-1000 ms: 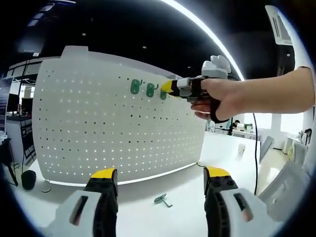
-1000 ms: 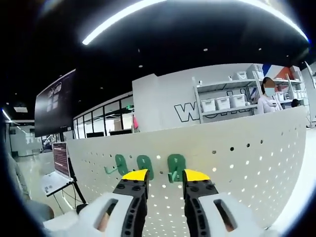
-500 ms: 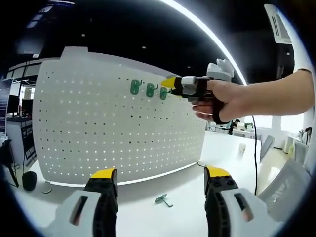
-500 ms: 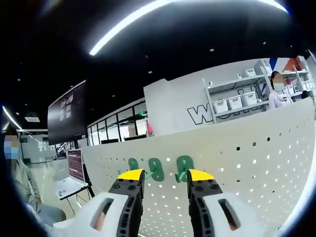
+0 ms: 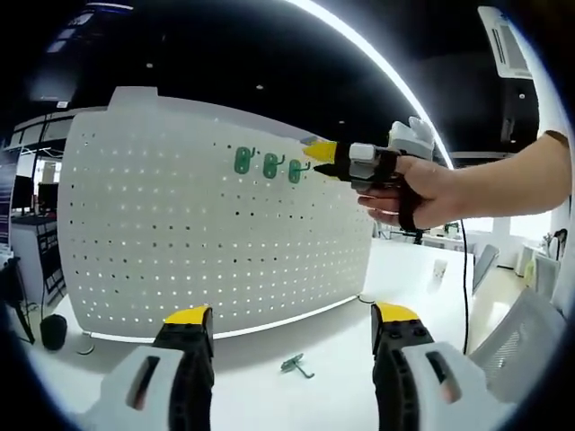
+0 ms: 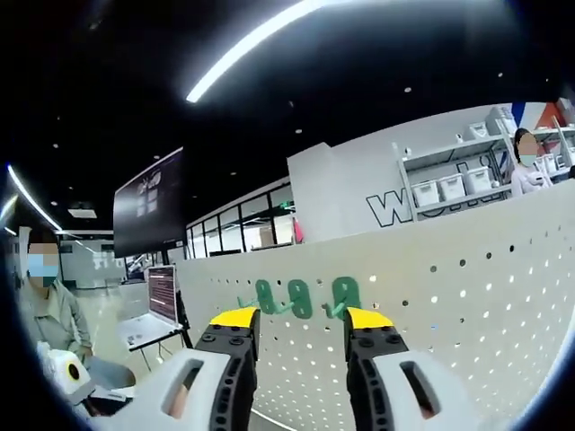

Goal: Insert the hook assembly into the mounting plate slot until the hook locks in place.

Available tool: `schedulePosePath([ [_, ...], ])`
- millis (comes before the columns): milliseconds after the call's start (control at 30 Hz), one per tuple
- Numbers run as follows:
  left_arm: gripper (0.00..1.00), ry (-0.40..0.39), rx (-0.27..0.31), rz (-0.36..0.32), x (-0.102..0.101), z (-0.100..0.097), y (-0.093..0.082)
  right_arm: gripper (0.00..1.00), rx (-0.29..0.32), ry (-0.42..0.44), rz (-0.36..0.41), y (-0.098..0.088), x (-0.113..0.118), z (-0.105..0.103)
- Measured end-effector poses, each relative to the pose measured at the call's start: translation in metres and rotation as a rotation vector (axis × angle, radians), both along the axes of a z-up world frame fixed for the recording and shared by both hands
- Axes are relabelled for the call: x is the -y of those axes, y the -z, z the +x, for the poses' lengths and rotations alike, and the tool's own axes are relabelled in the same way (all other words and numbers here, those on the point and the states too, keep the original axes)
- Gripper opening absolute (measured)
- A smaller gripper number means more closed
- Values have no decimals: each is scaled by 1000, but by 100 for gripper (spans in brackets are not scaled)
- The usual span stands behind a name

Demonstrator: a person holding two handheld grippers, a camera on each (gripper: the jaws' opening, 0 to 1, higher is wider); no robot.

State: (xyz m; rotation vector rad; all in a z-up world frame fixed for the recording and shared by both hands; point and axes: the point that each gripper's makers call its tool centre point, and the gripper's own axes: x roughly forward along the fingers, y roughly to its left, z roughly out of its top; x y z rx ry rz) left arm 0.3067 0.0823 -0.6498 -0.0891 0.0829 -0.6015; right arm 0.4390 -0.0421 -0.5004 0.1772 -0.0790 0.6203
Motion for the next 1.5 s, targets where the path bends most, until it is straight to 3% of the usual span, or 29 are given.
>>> schedulePosePath([
  [667,73,16,-4,13,5,-2,-2,39,19,-48,-17,6,8,-21],
  [967,74,26,-12,11,6,-2,0,42,23,-80,-40,22,17,-45],
  [1233,74,28,4,19,5,-1,-7,43,5,-108,-103,49,26,-73],
  [1500,74,30,6,33,1,-2,-7,45,-38,-95,-99,77,40,-98],
])
